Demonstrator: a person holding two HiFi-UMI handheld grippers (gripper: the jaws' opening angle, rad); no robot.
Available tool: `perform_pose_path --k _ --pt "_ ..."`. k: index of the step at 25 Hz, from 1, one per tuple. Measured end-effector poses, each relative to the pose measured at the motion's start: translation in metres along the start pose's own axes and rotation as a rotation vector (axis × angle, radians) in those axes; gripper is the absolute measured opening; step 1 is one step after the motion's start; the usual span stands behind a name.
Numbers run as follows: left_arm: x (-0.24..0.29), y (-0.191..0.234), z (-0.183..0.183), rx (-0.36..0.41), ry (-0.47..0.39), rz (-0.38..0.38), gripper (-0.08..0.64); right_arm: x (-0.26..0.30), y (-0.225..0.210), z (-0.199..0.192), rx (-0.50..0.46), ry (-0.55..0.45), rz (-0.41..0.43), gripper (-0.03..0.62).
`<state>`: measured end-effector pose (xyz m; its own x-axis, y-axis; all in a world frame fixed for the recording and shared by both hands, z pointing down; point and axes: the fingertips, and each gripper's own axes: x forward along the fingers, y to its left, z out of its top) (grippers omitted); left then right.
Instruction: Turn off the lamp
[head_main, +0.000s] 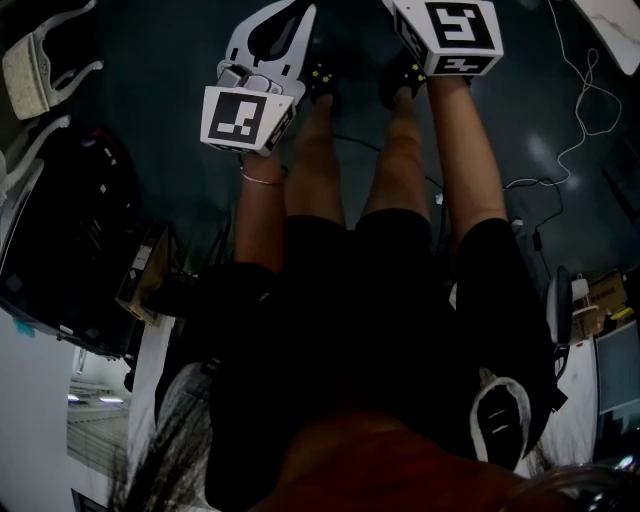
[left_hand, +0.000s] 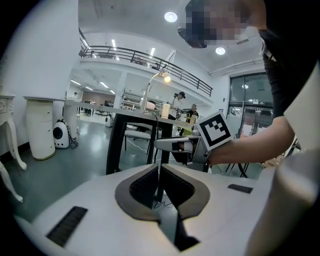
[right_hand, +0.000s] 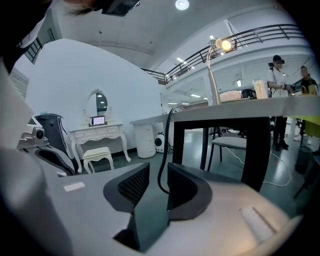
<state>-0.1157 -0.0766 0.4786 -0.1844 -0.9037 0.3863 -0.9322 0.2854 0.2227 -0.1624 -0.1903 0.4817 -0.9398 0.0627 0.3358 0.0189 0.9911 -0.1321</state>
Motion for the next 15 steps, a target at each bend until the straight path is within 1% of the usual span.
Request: perform_pose_path --k 2,3,5,7,11,15 --pt "-0.002 0.002 0.0 -0.013 -0.005 -0.01 0.008 0.007 0.001 0.002 0.004 0.017 0.009 0.081" --pt "-0.002 0.002 0.0 -0.02 -0.005 -0.018 0.008 0.009 0.0 0.002 0.009 0.026 0.012 0.045" --pt "-0.004 0.005 -0.004 -0.031 -0.007 -0.022 0.008 0.009 -0.002 0.001 0.029 0.032 0.017 0.028" --pt "-0.005 0.009 -0.007 -0.04 -0.011 -0.008 0.008 0.006 -0.004 0.001 0.061 0.026 0.029 0.014" --pt "-0.002 0.009 -0.009 -0.02 -0.001 -0.007 0.008 -0.006 -0.004 -0.004 0.12 0.019 0.081 0.009" --pt "0.005 0.012 0.0 -0.02 -0.008 -0.006 0.008 -0.02 -0.006 -0.001 0.225 0.007 0.108 0.008"
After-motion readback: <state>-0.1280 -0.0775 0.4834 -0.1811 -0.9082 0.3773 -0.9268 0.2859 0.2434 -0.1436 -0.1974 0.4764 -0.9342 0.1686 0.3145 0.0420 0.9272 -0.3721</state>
